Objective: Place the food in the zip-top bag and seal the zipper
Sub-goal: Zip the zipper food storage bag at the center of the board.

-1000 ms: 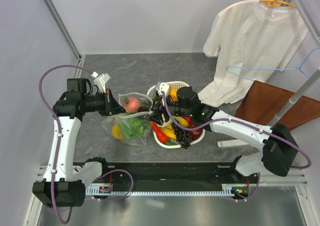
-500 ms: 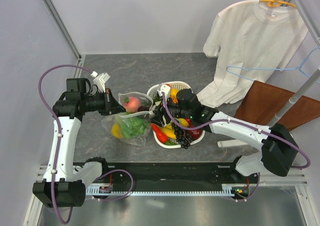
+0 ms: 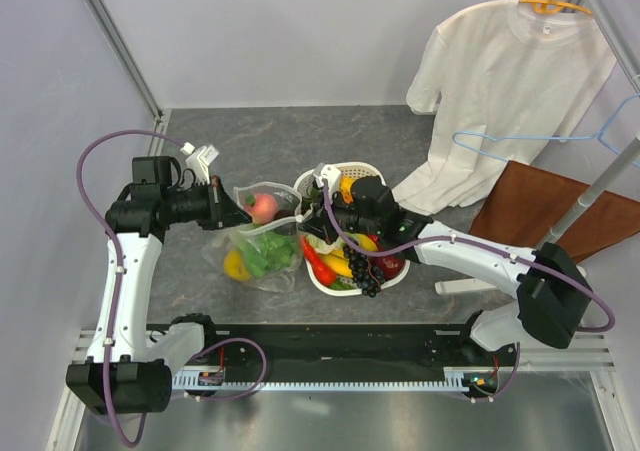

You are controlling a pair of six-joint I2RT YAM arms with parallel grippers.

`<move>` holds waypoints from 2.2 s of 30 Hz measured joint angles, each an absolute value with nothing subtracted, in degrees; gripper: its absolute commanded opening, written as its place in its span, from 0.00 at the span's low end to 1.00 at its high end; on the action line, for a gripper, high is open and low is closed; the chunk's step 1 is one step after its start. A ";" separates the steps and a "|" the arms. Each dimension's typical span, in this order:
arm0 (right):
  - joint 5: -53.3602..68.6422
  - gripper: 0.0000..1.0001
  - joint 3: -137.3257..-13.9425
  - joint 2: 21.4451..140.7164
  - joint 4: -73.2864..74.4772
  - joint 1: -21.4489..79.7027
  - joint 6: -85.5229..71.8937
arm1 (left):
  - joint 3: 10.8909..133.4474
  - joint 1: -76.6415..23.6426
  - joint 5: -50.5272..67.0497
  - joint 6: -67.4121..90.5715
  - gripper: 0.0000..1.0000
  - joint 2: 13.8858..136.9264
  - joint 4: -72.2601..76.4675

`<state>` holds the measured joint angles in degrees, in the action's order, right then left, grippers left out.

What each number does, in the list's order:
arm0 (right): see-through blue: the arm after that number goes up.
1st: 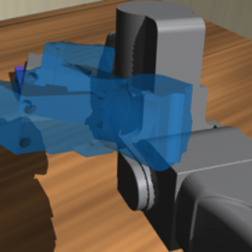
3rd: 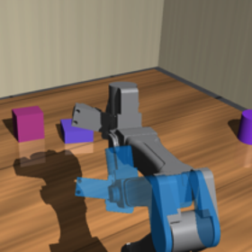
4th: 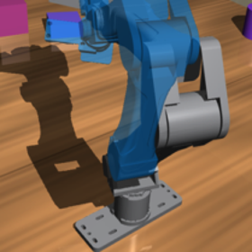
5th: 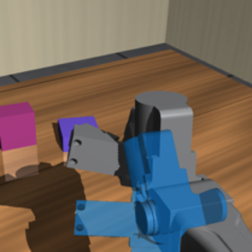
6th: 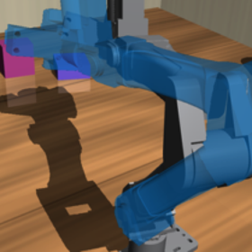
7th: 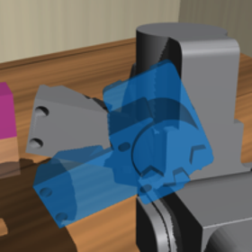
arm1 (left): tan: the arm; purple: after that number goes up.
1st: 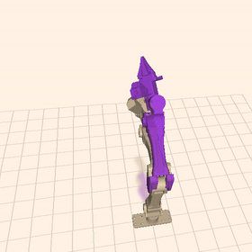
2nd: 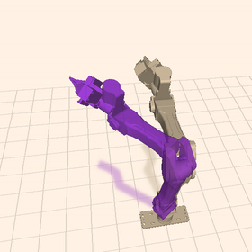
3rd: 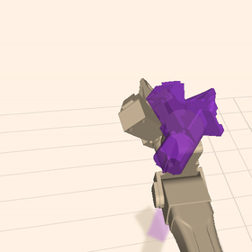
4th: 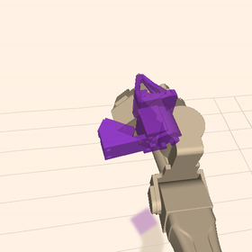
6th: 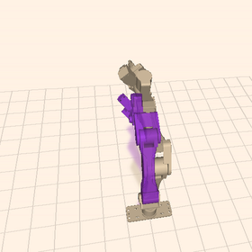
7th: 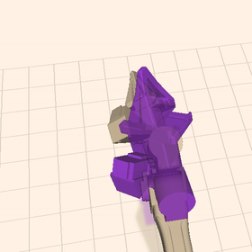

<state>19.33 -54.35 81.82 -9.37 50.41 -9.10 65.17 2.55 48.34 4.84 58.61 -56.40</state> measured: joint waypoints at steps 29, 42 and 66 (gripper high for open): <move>32.86 0.00 -72.60 85.32 8.34 51.99 25.96 | 65.19 3.14 62.46 -36.49 0.70 43.35 -47.35; 31.97 0.00 -71.24 83.40 9.58 53.30 29.95 | 64.10 -6.85 67.35 -53.30 0.63 52.45 -46.35; 25.69 0.00 -68.86 81.08 8.25 55.79 27.70 | 64.10 -18.11 55.75 -57.17 0.43 55.83 -46.61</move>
<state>25.69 -68.86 81.08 8.25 55.79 27.70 64.10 -18.11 55.75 -57.17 55.83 -46.61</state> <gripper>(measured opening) 0.007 0.456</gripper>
